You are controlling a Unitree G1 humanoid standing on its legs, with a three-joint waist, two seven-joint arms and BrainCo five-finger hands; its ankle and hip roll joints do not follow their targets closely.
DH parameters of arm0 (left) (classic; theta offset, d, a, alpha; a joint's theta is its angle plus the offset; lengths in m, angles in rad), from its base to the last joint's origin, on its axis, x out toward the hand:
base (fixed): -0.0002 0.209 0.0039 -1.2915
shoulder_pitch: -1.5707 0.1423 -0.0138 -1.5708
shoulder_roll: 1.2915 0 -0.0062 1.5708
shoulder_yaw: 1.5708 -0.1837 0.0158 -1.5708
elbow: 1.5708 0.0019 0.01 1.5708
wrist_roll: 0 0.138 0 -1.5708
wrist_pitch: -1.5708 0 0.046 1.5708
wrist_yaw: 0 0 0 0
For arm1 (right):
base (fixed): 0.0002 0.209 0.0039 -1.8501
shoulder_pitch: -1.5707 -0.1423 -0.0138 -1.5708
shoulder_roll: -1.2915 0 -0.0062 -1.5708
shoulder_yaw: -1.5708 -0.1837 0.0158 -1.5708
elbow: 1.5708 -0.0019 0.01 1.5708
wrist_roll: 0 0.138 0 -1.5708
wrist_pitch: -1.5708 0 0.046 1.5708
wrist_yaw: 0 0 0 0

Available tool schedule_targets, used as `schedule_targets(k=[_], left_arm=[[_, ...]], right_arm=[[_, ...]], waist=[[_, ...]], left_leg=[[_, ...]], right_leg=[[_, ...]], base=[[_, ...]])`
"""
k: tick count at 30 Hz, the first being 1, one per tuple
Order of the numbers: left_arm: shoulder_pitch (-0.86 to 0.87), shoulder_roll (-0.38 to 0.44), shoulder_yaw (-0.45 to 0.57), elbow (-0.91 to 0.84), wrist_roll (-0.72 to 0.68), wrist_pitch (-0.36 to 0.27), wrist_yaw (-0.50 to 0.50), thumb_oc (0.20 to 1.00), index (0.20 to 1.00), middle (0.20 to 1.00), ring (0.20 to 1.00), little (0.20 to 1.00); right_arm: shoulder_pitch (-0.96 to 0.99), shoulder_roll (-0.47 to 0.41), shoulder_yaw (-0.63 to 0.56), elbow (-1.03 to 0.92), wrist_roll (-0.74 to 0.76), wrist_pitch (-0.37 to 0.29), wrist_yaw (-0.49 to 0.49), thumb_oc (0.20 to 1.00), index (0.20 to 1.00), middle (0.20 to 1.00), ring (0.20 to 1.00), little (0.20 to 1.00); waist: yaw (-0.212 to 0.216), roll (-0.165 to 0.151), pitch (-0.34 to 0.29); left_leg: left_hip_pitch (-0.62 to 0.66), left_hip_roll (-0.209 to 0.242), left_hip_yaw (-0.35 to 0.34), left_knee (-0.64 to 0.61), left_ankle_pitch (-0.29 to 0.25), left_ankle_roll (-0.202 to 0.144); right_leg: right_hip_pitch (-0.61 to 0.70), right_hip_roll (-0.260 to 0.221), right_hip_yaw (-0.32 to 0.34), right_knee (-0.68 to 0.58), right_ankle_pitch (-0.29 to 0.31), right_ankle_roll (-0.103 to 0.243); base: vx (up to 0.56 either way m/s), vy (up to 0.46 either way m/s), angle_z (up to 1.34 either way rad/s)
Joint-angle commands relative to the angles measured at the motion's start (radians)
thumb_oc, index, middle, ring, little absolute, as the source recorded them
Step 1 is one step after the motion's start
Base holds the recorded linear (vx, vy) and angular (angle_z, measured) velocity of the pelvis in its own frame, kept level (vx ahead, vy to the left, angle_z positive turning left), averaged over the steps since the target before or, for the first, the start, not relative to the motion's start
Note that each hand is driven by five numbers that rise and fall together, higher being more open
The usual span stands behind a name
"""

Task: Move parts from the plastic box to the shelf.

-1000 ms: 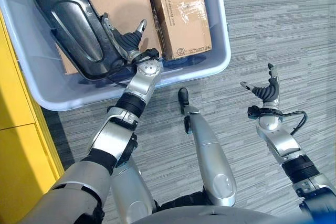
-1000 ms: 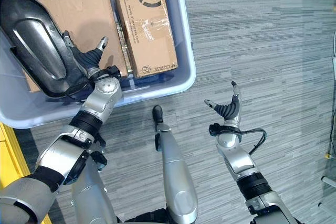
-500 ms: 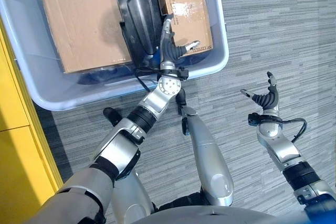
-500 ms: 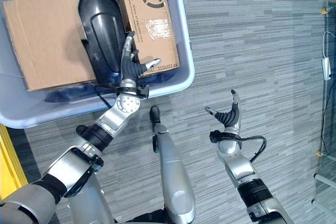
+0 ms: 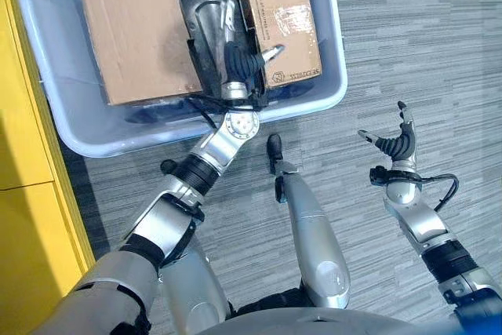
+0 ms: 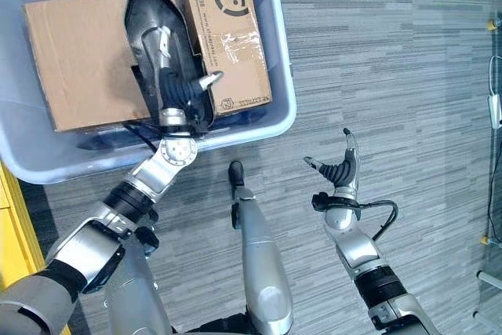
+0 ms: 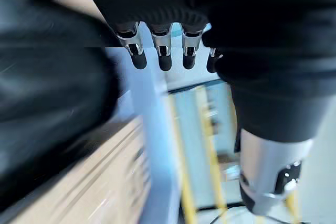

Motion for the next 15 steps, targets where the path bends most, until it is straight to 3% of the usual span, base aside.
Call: schedule_targets(k=[1,6,11,15], left_arm=[[-0.07,-0.026,0.049,-0.057,0.096,-0.095,0.118,1.0,1.0,1.0,1.0,1.0],[-0.028,-0.007,0.101,-0.121,0.045,-0.061,0.167,1.0,1.0,1.0,1.0,1.0],[0.032,-0.016,0.115,-0.089,-0.016,0.078,0.162,1.0,1.0,1.0,1.0,1.0],[0.079,-0.055,0.117,0.001,-0.131,0.15,0.149,1.0,1.0,1.0,1.0,1.0]], right_arm=[[0.03,-0.051,-0.03,-0.04,-0.048,-0.04,-0.052,1.0,1.0,1.0,1.0,1.0],[0.04,-0.036,-0.029,-0.042,-0.048,-0.018,-0.072,1.0,1.0,1.0,1.0,1.0],[0.035,-0.023,-0.025,-0.034,-0.03,-0.013,-0.079,1.0,1.0,1.0,1.0,1.0],[0.025,-0.014,-0.018,-0.02,-0.03,-0.005,-0.076,1.0,1.0,1.0,1.0,1.0]], waist=[[0.031,0.02,0.002],[0.058,0.04,0.002],[0.076,0.042,0.002],[0.08,0.041,0.002]], left_leg=[[0.003,-0.027,-0.024,0.073,-0.121,-0.02],[0.016,-0.044,-0.042,0.046,-0.113,-0.019],[0.021,-0.048,-0.054,0.025,-0.1,-0.025],[0.018,-0.046,-0.059,0.012,-0.085,-0.032]], right_leg=[[0.01,-0.003,-0.122,0.002,-0.002,0.04],[0.022,-0.014,-0.132,-0.001,-0.004,0.045],[0.033,-0.015,-0.145,-0.011,-0.005,0.049],[0.034,-0.012,-0.148,-0.02,-0.002,0.053]], base=[[0.01,0.018,0.04],[0.01,-0.011,0.08],[0.0,-0.038,0.07],[0.0,-0.007,0.01]])
